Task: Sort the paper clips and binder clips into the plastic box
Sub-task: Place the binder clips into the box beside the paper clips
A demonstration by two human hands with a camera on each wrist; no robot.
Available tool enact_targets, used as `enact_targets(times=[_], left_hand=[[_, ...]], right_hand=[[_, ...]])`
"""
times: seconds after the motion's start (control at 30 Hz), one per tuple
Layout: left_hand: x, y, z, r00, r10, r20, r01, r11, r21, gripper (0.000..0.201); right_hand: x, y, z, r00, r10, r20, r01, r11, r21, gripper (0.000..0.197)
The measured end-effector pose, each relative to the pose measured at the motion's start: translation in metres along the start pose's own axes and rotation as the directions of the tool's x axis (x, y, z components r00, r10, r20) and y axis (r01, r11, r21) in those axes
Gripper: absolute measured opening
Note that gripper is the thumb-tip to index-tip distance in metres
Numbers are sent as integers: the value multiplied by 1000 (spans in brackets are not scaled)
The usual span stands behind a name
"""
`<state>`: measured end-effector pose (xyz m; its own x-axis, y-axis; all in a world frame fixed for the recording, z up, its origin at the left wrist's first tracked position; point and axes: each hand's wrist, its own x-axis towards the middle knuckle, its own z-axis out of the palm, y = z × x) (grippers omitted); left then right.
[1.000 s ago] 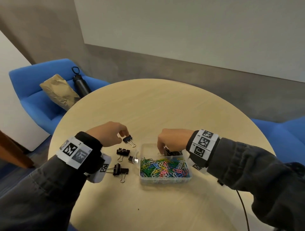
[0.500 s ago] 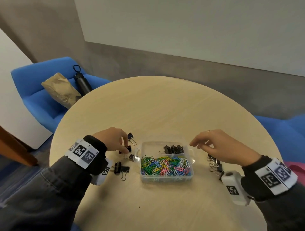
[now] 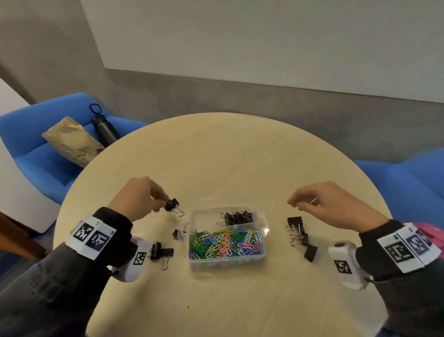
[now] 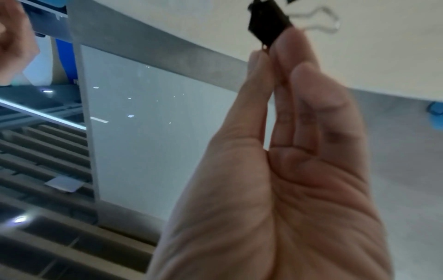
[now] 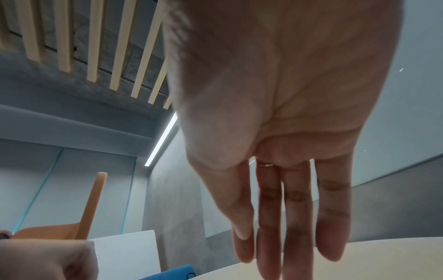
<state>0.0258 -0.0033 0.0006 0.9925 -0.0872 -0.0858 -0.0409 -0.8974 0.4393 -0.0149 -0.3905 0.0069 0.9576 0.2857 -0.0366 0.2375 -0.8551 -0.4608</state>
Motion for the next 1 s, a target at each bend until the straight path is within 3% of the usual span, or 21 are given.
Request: enact_targets(times=[0.1, 0.2, 0.33, 0.43, 0.57, 0.7, 0.8, 0.9, 1.0], left_hand=[[-12, 25, -4, 978, 159, -137, -168, 984, -54, 15], [-16, 49, 6, 959, 267, -100, -275, 958, -80, 17], [-7, 66, 24, 967, 253, 18, -253, 967, -10, 20], [-3, 73, 39, 962, 224, 159, -221, 975, -37, 18], [2, 73, 51, 916, 233, 328, -202, 971, -127, 15], [4, 62, 51, 868, 234, 437, -152, 965, -216, 24], [0, 56, 41, 865, 280, 417, -233, 959, -161, 28], [-6, 45, 18, 888, 358, 288, -330, 933, -141, 28], [-17, 18, -7, 924, 301, 235, -299, 953, -43, 32]], right_hand=[[0, 5, -2, 999, 39, 20, -38, 999, -23, 19], [1, 2, -2, 998, 49, 27, -49, 999, -7, 18], [2, 5, 1, 995, 83, 61, -79, 995, -55, 19], [0, 10, 6, 969, 197, 148, -178, 975, -131, 33], [2, 14, 21, 916, 298, 270, -249, 947, -201, 62], [8, 17, 37, 928, 260, 265, -221, 961, -168, 61], [10, 17, 43, 939, 249, 239, -215, 963, -160, 52], [11, 17, 45, 947, 233, 223, -204, 968, -147, 44], [11, 15, 44, 948, 228, 221, -199, 969, -148, 39]])
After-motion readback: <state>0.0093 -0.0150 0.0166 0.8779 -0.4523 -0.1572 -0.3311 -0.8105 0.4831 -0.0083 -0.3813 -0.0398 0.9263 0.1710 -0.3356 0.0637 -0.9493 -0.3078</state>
